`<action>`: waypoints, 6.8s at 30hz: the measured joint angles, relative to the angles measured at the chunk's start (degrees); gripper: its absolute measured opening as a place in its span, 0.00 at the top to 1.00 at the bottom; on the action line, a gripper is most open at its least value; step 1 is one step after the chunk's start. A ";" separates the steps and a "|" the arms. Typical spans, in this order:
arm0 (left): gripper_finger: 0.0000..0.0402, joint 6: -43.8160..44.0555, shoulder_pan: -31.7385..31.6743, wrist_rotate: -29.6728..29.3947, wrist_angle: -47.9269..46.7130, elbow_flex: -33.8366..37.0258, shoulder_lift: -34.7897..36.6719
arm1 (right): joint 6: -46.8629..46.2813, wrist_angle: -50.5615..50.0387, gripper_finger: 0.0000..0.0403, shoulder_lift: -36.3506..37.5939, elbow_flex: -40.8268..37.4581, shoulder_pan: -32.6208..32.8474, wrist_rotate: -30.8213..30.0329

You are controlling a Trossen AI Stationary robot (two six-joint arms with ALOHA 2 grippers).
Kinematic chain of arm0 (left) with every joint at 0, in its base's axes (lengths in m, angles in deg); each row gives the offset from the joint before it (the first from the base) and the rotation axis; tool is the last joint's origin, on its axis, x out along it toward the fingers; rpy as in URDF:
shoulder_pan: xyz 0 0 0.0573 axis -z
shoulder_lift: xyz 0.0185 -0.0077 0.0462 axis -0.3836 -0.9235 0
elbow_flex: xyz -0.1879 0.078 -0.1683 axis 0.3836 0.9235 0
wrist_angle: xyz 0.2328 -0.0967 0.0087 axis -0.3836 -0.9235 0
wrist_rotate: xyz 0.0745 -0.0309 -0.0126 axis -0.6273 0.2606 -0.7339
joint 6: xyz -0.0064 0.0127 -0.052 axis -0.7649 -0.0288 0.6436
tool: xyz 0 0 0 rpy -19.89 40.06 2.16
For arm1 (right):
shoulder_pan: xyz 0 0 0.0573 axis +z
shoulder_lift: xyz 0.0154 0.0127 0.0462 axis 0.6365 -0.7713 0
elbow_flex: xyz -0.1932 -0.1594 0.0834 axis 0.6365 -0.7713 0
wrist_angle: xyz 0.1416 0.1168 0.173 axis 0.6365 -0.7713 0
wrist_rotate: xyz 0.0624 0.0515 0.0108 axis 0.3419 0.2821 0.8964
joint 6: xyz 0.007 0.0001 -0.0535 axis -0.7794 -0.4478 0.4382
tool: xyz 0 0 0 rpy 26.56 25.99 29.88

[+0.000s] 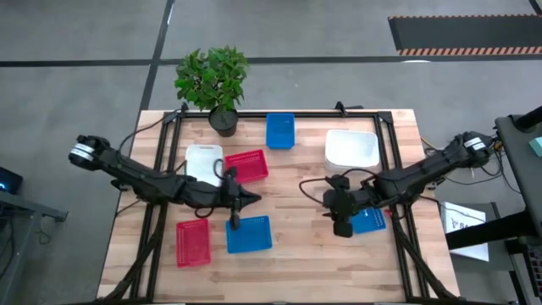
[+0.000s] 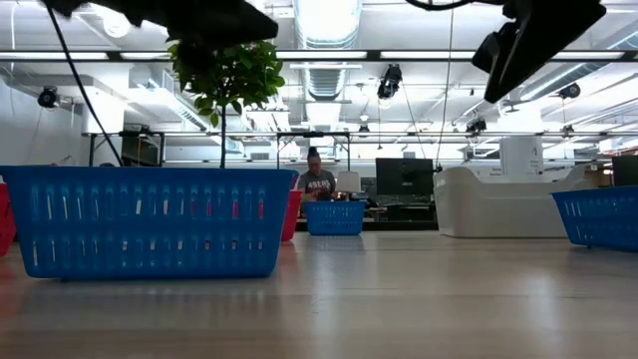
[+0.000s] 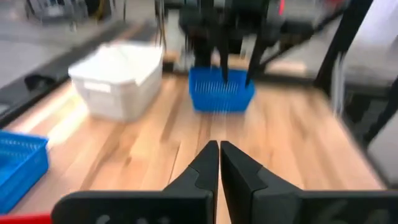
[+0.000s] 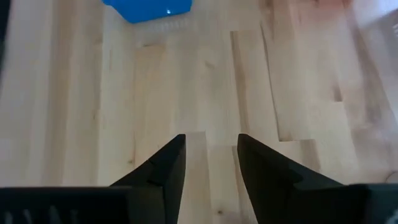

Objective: Stack baskets by color
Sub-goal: Stack the bottom left blue bin on the top blue bin

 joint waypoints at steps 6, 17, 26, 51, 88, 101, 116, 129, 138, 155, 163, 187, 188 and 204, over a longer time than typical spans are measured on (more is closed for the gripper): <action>1.00 1.37 0.14 5.07 -28.30 -11.40 -3.68 | -0.03 0.11 0.67 -1.21 -0.12 0.92 -1.39; 0.98 -1.39 0.11 14.84 -42.59 -14.73 -11.26 | -0.15 0.56 0.67 -1.45 -0.37 0.92 -1.55; 0.67 -5.15 -0.04 15.14 -41.48 -15.26 -17.94 | -0.17 0.96 0.67 -1.45 -0.57 0.92 -1.53; 0.87 -4.71 -0.26 15.41 -38.91 -14.42 -20.08 | -1.06 1.38 0.67 -1.45 -1.20 1.65 -1.48; 1.00 34.96 -19.87 -30.16 -14.42 -19.12 -17.66 | 2.86 -9.37 0.81 11.51 -1.22 12.77 -18.19; 1.00 33.27 -23.21 -38.33 -0.90 -20.02 -29.55 | 2.89 -9.26 0.88 17.57 -2.68 12.77 -20.98; 1.00 20.40 -24.89 -39.27 10.35 -19.87 -35.12 | 3.81 -8.66 0.88 16.94 -3.37 12.77 -22.44; 1.00 20.84 -27.20 -37.78 10.42 -19.78 -35.13 | 2.99 -7.76 0.88 16.91 -3.37 12.77 -22.49; 1.00 20.88 -27.64 -37.14 10.36 -19.34 -35.13 | 2.47 -7.52 0.88 16.89 -3.37 12.77 -22.49; 1.00 21.04 -28.39 -35.46 10.34 -19.30 -35.13 | 2.58 -7.52 0.88 16.89 -3.37 12.77 -22.49; 0.91 21.60 -28.52 -35.37 10.34 -19.30 -35.11 | 2.62 -7.54 0.88 16.89 -3.37 12.77 -22.49; 0.83 2.74 -20.57 -32.78 10.37 -19.28 -26.11 | 3.39 -3.30 0.88 16.65 -6.47 12.72 -24.14; 0.83 -0.74 -19.20 -32.78 10.27 -19.26 -24.50 | 3.71 -1.99 0.88 16.56 -6.49 12.62 -25.39; 0.83 -27.46 0.57 -32.88 10.40 -11.69 -5.05 | 33.10 37.11 0.98 5.67 -5.36 -11.26 -9.30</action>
